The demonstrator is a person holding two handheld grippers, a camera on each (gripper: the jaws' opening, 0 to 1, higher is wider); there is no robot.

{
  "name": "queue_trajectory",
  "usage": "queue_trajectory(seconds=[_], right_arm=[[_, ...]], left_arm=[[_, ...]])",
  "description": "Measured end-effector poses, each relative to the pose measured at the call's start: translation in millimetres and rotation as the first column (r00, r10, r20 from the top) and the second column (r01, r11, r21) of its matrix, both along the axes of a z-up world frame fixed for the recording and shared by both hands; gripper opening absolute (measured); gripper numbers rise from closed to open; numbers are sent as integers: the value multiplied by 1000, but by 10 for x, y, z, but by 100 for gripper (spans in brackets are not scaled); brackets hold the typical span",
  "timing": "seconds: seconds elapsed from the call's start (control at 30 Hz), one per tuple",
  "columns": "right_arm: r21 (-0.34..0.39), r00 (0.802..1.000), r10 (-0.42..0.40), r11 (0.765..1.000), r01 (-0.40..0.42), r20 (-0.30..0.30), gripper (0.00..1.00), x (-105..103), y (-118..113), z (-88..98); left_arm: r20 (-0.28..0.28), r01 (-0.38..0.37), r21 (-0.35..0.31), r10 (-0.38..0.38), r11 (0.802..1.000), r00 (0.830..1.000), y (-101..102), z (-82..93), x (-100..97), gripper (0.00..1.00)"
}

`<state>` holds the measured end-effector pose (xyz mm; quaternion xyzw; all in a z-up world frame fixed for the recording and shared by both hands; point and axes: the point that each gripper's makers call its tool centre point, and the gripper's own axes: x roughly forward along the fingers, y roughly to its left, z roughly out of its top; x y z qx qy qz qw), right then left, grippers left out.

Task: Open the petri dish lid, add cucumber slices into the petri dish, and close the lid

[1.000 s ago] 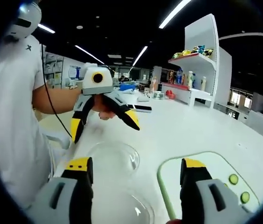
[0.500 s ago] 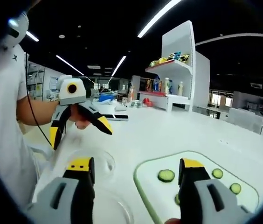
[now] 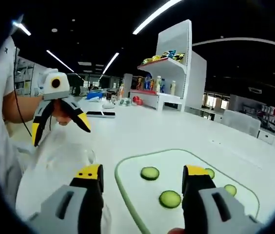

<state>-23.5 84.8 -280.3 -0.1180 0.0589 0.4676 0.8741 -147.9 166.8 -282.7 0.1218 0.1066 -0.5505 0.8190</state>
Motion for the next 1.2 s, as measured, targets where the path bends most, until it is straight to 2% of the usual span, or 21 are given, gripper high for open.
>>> queue_trajectory(seconds=[0.1,0.3,0.37,0.5,0.73,0.83,1.07,1.2], right_arm=[[34,1000,-8,999,9,-14,62,20,-16,52],[5,1000,-30,1000,30,6,62,49,-20,-13],[22,998,-63,998,62,24,62,112,-72,14],[59,994,-114,992,113,0,61,211,-177,47],[110,983,-181,977,182,-14,51,346,-320,81],[119,982,-186,975,187,-23,42,358,-330,74],[127,978,-206,970,209,-37,39,410,-347,44],[136,974,-216,965,223,-65,38,442,-378,10]], left_arm=[[0,1,3,-1,1000,1000,4,-2,-17,73],[-1,-4,10,4,1000,1000,10,-25,-23,73],[-3,0,7,0,1000,1000,-1,-23,-34,73],[-5,-2,12,2,1000,1000,1,-37,-37,73],[-13,-3,15,4,1000,1000,18,-54,-49,73],[-16,-3,10,4,1000,1000,14,-55,-56,74],[-20,1,9,-1,1000,1000,-2,-53,-66,75],[-20,2,21,-2,1000,1000,9,-74,-71,75]])
